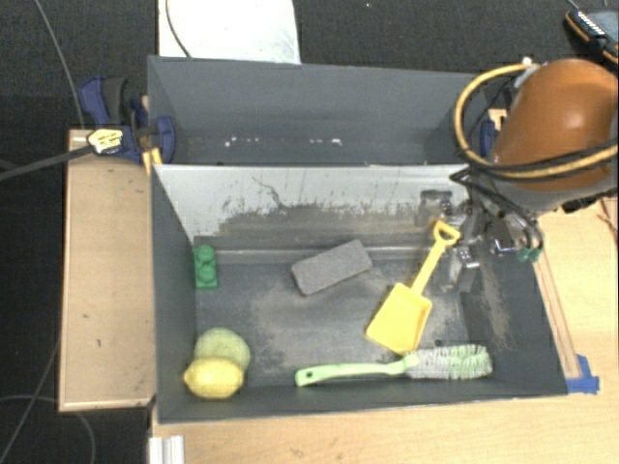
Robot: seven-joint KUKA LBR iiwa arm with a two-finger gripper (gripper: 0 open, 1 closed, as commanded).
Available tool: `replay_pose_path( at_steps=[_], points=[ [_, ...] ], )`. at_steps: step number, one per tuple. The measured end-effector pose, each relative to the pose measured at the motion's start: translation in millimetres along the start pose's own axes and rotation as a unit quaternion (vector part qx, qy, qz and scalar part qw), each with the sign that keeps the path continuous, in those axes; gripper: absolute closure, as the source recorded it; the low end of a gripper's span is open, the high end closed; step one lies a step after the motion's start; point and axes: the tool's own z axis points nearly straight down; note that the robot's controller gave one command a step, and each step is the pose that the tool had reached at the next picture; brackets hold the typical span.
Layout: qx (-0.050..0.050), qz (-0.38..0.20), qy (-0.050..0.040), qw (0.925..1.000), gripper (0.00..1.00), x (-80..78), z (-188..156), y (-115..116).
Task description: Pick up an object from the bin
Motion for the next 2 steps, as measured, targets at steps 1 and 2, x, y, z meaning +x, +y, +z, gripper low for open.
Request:
replay_pose_path(
  at_steps=[1, 2],
  points=[
    [0.0, 0.03, -0.0029, 0.9996, 0.0, 7.5, 11, 16],
    [-0.003, 0.105, 0.0018, 0.9944, 0.0, 9.3, 13, 32]
  ],
)
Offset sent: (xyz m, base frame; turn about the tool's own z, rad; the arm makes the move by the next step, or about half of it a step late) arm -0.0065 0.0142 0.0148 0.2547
